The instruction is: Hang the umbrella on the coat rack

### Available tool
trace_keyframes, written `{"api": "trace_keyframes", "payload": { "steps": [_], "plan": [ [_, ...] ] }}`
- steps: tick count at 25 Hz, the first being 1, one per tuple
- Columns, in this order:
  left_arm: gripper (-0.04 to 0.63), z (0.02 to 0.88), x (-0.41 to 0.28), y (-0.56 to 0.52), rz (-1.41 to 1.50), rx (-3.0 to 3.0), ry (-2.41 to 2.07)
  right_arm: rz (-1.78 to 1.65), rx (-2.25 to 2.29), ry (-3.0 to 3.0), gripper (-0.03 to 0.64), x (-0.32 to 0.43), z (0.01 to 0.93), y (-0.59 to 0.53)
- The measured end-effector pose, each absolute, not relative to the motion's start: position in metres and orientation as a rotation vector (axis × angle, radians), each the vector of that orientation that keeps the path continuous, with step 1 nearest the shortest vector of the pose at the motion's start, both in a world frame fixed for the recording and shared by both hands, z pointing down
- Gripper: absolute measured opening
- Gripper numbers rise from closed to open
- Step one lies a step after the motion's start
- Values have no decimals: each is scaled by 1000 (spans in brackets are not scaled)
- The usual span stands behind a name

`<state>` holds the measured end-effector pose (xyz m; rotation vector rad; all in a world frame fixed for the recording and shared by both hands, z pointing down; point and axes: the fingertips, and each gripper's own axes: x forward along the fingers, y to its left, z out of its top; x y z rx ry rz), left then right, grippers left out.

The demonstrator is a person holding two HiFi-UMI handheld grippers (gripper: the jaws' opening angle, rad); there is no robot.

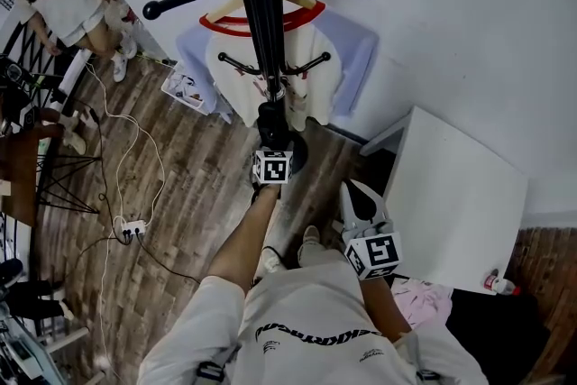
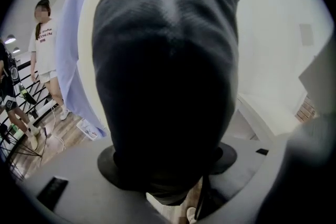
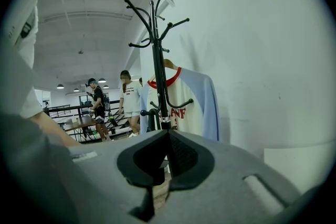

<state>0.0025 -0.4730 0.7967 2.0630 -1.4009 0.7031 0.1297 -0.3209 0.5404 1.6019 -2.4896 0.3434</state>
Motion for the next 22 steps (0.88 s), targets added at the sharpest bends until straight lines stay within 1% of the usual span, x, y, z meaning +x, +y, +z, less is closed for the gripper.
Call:
{"api": "trace_keyframes", "payload": {
  "steps": [16, 22],
  "plan": [
    [296, 779, 1, -472, 674, 2045, -1371, 332, 1594, -2503, -2, 129, 537, -313],
    [301, 757, -2, -463, 637, 2079, -1407, 318, 1589, -2521, -3, 126, 531, -308]
  ]
}}
